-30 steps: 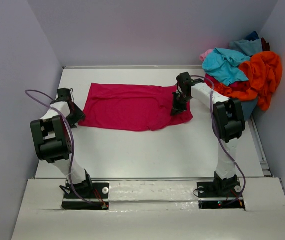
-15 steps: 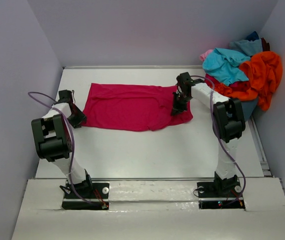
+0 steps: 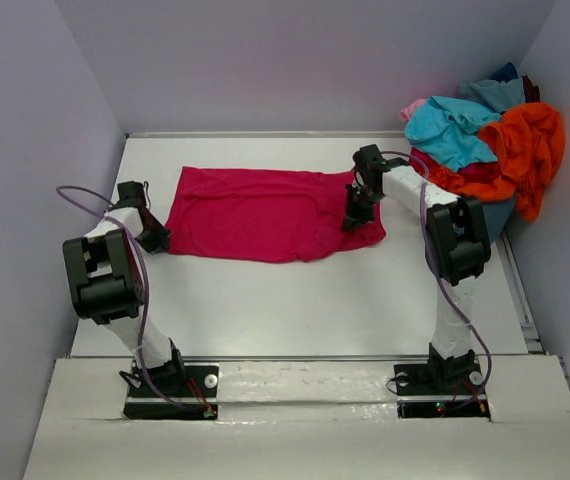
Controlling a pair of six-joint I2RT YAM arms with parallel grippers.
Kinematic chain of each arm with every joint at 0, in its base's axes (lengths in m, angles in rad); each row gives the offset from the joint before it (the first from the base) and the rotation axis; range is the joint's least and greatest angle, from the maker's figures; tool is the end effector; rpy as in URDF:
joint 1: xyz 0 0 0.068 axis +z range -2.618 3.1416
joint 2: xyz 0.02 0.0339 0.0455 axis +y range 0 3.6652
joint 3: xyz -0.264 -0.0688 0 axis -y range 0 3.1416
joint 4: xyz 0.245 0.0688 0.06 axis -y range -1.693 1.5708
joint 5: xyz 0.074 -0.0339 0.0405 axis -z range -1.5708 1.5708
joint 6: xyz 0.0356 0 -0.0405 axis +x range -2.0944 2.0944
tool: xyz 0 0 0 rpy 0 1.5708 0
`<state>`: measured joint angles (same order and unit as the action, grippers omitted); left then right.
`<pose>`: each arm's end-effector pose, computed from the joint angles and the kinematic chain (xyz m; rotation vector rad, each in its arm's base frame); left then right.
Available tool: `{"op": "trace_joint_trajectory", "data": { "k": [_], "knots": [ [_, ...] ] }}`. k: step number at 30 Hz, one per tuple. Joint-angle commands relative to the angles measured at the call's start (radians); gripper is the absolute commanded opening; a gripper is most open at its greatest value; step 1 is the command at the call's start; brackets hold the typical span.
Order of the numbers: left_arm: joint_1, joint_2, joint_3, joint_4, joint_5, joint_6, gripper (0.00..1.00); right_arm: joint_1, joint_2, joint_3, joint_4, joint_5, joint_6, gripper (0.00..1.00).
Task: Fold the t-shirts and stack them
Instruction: Fold the tshirt
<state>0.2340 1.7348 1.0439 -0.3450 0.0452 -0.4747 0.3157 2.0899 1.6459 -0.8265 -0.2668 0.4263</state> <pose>0.3369 0.0787 0.1698 -0.8912 2.4555 -0.1446 0.4059 0.1424 0.1882 0.1020 2.9118 0.5241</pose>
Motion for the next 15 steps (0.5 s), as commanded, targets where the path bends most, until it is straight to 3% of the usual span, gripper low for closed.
{"op": "trace_joint_trajectory", "data": {
  "k": [1, 15],
  "knots": [
    [0.005, -0.075, -0.024, -0.018, -0.002, -0.004, 0.06, 0.008, -0.028, -0.006, 0.006, 0.003, 0.008, 0.07],
    [0.005, -0.130, -0.005, -0.031, 0.047, 0.004, 0.06, 0.008, -0.272, -0.092, -0.060, 0.032, 0.052, 0.07]
  ]
}}
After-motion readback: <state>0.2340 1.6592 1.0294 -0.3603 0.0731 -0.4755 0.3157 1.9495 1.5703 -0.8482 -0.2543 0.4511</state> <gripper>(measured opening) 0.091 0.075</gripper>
